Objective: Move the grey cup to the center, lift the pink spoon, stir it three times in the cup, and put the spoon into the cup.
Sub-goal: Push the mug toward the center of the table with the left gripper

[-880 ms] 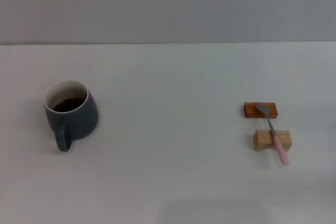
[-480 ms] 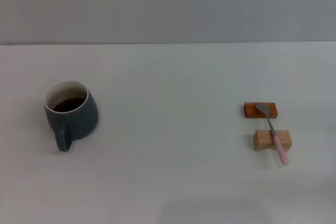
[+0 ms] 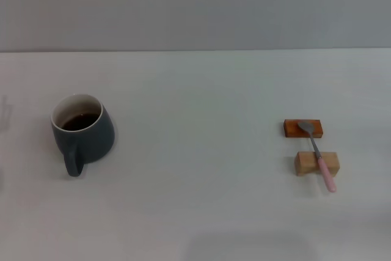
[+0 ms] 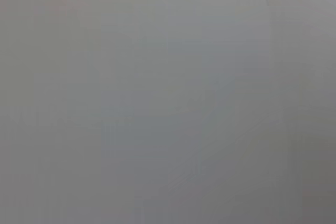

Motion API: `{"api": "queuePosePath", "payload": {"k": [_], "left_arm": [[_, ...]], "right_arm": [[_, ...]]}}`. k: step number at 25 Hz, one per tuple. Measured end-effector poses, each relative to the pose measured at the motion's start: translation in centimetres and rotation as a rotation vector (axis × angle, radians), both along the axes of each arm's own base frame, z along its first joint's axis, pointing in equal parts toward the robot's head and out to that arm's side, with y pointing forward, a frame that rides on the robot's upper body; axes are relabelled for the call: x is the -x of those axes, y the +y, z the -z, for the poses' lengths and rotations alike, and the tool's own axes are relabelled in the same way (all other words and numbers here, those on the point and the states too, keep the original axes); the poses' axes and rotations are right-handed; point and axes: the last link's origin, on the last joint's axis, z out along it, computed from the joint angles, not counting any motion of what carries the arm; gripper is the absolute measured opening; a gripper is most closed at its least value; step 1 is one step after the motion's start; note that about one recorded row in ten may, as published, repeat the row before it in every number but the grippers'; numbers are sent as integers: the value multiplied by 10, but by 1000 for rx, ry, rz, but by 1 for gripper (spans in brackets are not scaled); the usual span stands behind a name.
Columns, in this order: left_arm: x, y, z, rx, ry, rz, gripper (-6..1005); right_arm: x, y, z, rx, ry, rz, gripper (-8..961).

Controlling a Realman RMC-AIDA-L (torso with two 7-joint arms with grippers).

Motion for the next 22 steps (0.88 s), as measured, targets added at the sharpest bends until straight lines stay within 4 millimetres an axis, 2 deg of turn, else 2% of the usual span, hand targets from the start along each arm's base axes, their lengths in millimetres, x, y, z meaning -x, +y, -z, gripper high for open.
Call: {"api": "queuePosePath", "payload": {"k": [10, 16, 22], "left_arm": [[8, -4, 10, 64, 5, -44, 712], [8, -8, 16, 90, 6, -40, 569], [3, -9, 34, 190, 24, -11, 408]], "right_arm": [[1, 0, -10, -30, -17, -18, 425], [1, -2, -11, -32, -19, -17, 425], [0, -5, -14, -43, -25, -17, 425]]}}
